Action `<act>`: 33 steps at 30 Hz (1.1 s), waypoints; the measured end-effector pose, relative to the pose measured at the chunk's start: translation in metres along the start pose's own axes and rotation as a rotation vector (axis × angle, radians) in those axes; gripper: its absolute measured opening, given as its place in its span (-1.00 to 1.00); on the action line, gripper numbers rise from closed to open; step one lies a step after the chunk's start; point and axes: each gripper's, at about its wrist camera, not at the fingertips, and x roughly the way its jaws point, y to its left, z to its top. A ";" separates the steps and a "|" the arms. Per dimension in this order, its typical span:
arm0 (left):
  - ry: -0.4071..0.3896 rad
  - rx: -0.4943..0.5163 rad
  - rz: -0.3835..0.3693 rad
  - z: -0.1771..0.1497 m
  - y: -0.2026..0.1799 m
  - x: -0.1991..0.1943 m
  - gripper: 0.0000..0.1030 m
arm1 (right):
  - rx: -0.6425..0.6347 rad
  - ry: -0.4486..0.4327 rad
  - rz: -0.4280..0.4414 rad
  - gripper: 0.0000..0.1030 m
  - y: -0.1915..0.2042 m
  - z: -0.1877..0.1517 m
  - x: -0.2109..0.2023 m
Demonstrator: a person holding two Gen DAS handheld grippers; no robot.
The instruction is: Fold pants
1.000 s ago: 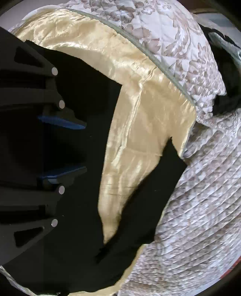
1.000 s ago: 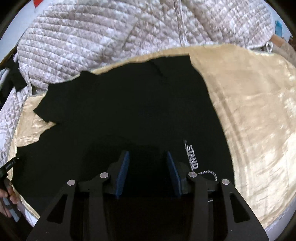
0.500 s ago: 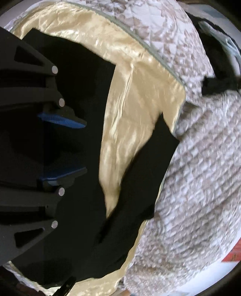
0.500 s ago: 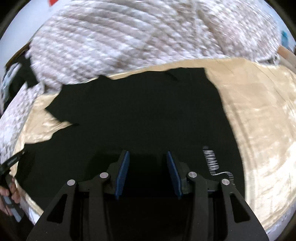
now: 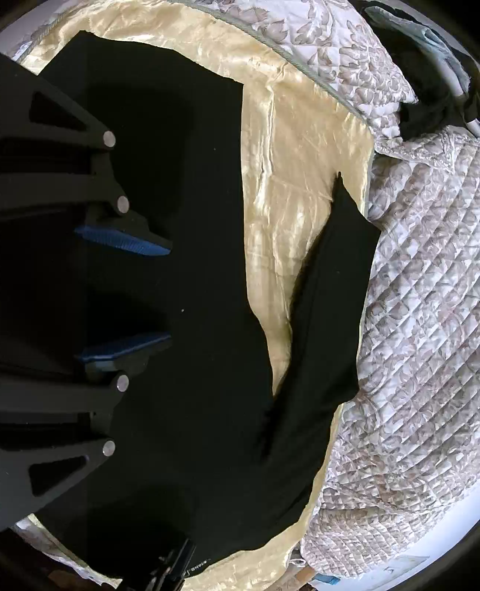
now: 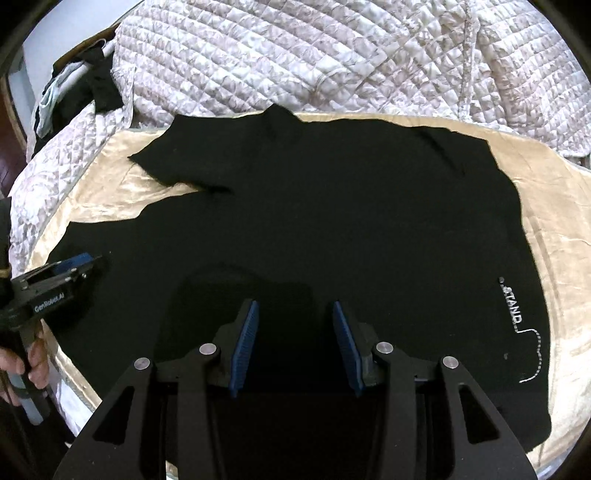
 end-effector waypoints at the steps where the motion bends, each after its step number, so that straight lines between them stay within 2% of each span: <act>1: -0.001 -0.002 -0.004 0.000 0.000 -0.001 -0.10 | 0.004 -0.009 -0.001 -0.17 -0.001 0.000 -0.002; 11: 0.005 0.029 -0.006 -0.001 -0.009 -0.002 -0.07 | 0.042 -0.017 0.002 -0.16 -0.009 0.002 -0.005; 14: 0.011 0.043 0.000 -0.003 -0.012 0.001 -0.06 | 0.047 -0.009 0.008 -0.06 -0.009 0.001 -0.003; 20: 0.018 0.043 -0.020 0.007 -0.009 -0.002 -0.06 | 0.051 -0.001 0.017 -0.06 -0.011 0.005 -0.004; 24: -0.008 0.061 -0.025 0.036 -0.006 -0.004 -0.05 | 0.028 0.001 0.028 -0.05 -0.016 0.026 -0.010; 27: -0.053 0.072 -0.030 0.068 -0.003 0.000 0.06 | -0.001 -0.012 0.023 0.11 -0.022 0.050 -0.012; 29: -0.066 0.083 -0.036 0.093 -0.003 0.010 0.17 | -0.002 -0.016 0.043 0.12 -0.032 0.074 -0.006; 33: -0.055 0.091 -0.063 0.142 -0.005 0.042 0.25 | -0.002 -0.001 0.048 0.17 -0.052 0.110 0.017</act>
